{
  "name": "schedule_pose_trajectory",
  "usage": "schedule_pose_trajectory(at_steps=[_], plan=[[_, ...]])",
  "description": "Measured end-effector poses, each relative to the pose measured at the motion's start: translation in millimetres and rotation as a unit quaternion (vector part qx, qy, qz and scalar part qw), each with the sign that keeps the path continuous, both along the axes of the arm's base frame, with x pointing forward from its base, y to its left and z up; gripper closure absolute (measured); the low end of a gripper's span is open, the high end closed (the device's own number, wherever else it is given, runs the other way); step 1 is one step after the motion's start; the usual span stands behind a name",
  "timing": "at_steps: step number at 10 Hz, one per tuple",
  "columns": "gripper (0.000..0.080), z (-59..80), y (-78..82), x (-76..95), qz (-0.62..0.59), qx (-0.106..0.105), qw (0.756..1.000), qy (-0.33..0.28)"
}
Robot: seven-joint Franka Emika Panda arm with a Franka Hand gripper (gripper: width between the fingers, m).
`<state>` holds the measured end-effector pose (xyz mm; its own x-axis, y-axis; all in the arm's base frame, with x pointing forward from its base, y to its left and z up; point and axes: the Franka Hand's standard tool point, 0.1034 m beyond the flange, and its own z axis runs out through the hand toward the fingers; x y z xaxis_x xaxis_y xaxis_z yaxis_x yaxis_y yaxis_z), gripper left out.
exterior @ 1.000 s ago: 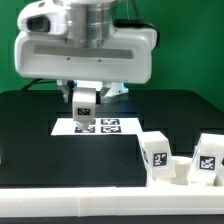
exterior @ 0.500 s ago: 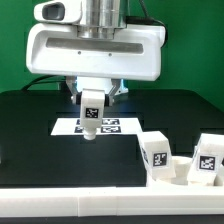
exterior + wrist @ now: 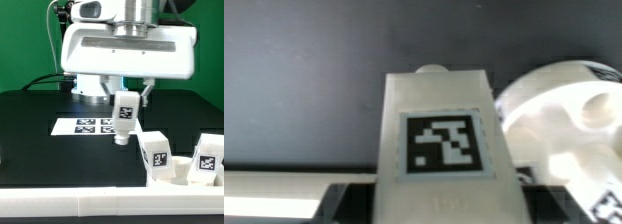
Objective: Assemble stool
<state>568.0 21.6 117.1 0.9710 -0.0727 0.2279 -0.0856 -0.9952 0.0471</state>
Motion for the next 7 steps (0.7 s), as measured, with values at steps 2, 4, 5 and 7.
schedule_pose_trajectory(at_steps=[2, 4, 5, 7], plan=[[0.0461, 7.8, 27.6, 14.9, 0.002, 0.007, 1.0, -0.008], [0.0461, 5.5, 25.2, 12.9, 0.002, 0.006, 1.0, -0.006], [0.0461, 5.4, 25.4, 12.8, 0.002, 0.006, 1.0, -0.006], [0.0461, 8.1, 35.1, 16.1, 0.01, 0.007, 1.0, -0.008]])
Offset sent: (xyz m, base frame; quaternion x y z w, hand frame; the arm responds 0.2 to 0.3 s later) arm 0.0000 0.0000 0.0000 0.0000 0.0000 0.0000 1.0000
